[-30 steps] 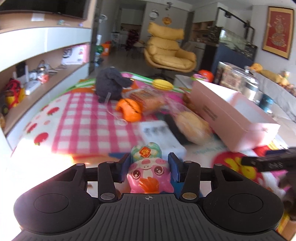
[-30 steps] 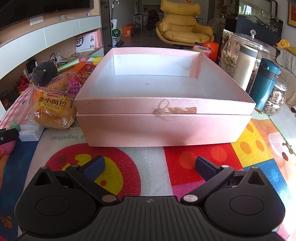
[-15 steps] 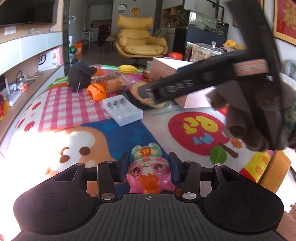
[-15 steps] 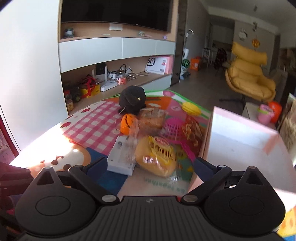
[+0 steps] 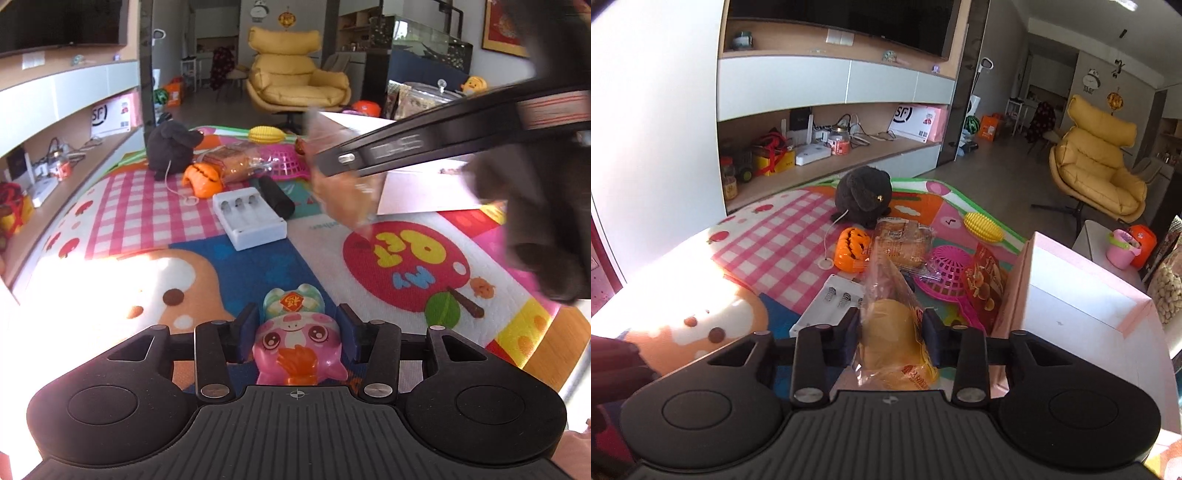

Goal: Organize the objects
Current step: 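Grasp the bagged bread roll with the right gripper while the left gripper lifts the owl toy, then release the owl toy into the pink box with the left gripper while the right gripper drops the bread in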

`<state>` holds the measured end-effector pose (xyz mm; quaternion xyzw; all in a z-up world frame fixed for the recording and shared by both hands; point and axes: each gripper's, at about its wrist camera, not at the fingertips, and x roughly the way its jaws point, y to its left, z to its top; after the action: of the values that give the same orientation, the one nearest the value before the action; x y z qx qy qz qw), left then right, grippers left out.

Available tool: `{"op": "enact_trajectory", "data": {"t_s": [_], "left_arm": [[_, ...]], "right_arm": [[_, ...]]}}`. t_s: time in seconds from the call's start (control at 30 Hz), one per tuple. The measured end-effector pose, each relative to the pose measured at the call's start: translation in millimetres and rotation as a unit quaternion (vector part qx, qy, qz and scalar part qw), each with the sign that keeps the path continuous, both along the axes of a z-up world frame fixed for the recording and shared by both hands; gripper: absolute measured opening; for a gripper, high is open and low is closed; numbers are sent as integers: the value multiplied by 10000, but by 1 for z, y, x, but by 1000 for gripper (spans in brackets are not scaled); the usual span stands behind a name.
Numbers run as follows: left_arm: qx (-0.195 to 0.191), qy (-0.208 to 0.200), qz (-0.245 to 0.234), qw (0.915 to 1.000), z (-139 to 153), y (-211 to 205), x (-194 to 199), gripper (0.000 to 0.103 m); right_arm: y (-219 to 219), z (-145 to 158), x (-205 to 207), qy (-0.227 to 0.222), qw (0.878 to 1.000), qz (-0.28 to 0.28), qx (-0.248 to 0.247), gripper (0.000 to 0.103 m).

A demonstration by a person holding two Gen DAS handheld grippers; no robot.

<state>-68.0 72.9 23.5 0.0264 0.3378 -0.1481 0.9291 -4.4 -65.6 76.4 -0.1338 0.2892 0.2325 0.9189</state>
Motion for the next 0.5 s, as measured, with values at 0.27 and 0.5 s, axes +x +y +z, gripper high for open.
{"op": "enact_trajectory", "data": {"t_s": [0.27,0.5], "left_arm": [[-157,83,-481,9987,21,-38,-6,48],[-842,-1069,-635,9887,104,-94,48,50]], "right_arm": [[-77,29,-73,-160,9992,-301,217,30],[-140,35,-103,-511,9945,-832,379,30]]}}
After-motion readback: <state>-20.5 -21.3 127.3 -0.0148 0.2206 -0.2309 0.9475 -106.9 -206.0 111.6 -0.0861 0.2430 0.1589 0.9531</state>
